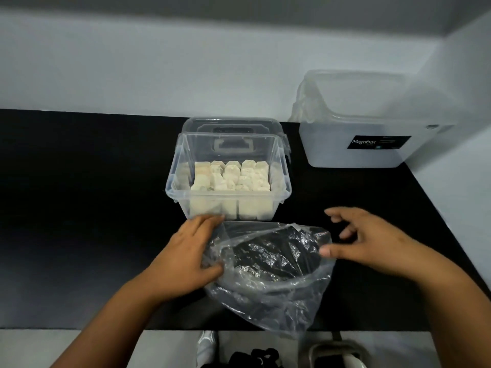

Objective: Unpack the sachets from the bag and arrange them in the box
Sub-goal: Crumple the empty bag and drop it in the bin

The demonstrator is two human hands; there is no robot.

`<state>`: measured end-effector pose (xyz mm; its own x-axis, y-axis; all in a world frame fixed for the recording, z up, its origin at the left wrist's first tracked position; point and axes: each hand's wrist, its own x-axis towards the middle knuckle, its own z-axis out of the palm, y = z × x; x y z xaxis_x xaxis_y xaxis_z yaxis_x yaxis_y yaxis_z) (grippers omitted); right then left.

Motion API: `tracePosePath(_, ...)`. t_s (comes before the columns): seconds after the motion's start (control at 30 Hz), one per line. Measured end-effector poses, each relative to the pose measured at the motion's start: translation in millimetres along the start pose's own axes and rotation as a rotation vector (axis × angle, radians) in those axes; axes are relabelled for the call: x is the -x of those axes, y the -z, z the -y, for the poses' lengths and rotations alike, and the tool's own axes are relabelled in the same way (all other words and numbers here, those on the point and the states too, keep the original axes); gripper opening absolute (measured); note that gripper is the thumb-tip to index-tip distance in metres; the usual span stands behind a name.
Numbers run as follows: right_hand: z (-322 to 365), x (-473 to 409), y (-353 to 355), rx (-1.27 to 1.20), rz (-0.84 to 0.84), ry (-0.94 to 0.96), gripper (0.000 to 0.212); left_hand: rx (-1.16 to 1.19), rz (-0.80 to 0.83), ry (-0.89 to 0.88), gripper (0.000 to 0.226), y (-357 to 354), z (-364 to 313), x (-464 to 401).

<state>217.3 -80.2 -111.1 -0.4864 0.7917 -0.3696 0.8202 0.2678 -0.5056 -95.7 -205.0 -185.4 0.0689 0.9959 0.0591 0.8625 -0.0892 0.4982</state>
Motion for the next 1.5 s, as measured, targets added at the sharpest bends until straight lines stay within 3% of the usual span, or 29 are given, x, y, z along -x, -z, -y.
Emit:
tracePosePath(0.1, -19.2, 7.6, -22.1, -0.051, 0.186, -0.023, 0.098, 0.003, 0.035, 0.124, 0.099, -18.0, 2.7, -2.9)
tracePosePath(0.2, -29.6, 7.2, -52.3, -0.15, 0.189, -0.039, 0.111, 0.083, 0.028, 0.262, 0.107, -29.0, 0.1, -10.4)
tracePosePath(0.27, -30.1, 4.6, -72.7, -0.207, 0.089, -0.101, 0.116, 0.095, 0.027, 0.318, 0.109, -35.4, -2.8, -13.1)
tracePosePath(0.33, -28.0, 4.2, -90.0, -0.281, -0.062, -0.125, 0.1, 0.095, 0.037, 0.338, 0.106, -41.5, -8.4, -13.4)
tracePosePath(0.5, -14.0, 19.3, -108.5, -0.386, -0.376, -0.05, 0.08, 0.212, 0.068, 0.273, 0.073, -53.8, -24.3, -16.7)
tracePosePath(0.67, -2.7, 27.9, -112.8, -0.425, -0.62, -0.121, 0.082, 0.562, 0.127, 0.182, 0.04, -54.2, -49.6, -30.3)
tracePosePath(0.77, 13.5, 30.0, -114.9, -0.575, -0.707, -0.206, 0.074, 0.798, 0.286, 0.149, 0.039, -47.0, -77.5, -32.8)
tracePosePath(0.87, 30.5, 35.0, -120.5, -0.839, -0.693, -0.262, 0.062, 0.807, 0.382, 0.164, 0.057, -46.9, -93.4, -32.2)
tracePosePath(0.97, 47.9, 47.0, -126.9, -1.137, -0.575, -0.271, 0.038, 0.939, 0.417, 0.313, 0.076, -53.1, -98.7, -34.5)
tracePosePath(1.03, 54.2, 57.7, -133.8, -1.226, -0.557, -0.26, 0.026, 0.972, 0.476, 0.377, 0.07, -60.2, -101.5, -38.6)
tracePosePath(1.1, 53.5, 68.4, -142.2, -1.284, -0.575, -0.263, 0.027, 0.947, 0.51, 0.383, 0.045, -67.3, -106.4, -42.0)
tracePosePath(1.17, 49.2, 82.6, -149.5, -1.298, -0.676, -0.27, 0.027, 0.942, 0.532, 0.385, 0.026, -75.3, -116.6, -44.0)
tracePosePath(1.27, 38.4, 109.0, -160.3, -1.186, -0.983, -0.322, 0.024, 0.97, 0.54, 0.356, 0.024, -85.7, -135.8, -45.2)
tracePosePath(1.33, 25.4, 130.4, -168.0, -1.028, -1.183, -0.476, 0.016, 1.037, 0.56, 0.329, 0.025, -94.4, -153.9, -44.5)
tracePosePath(1.4, 11.6, 151.4, -176.8, -1.041, -1.194, -0.656, 0.029, 1.115, 0.574, 0.308, 0.025, -104.1, -172.4, -42.6)
tracePosePath(1.5, -7.9, 180.0, -190.1, -1.651, -0.987, -0.637, 0.06, 1.247, 0.657, 0.321, 0.026, -128.3, -204.0, -32.8)
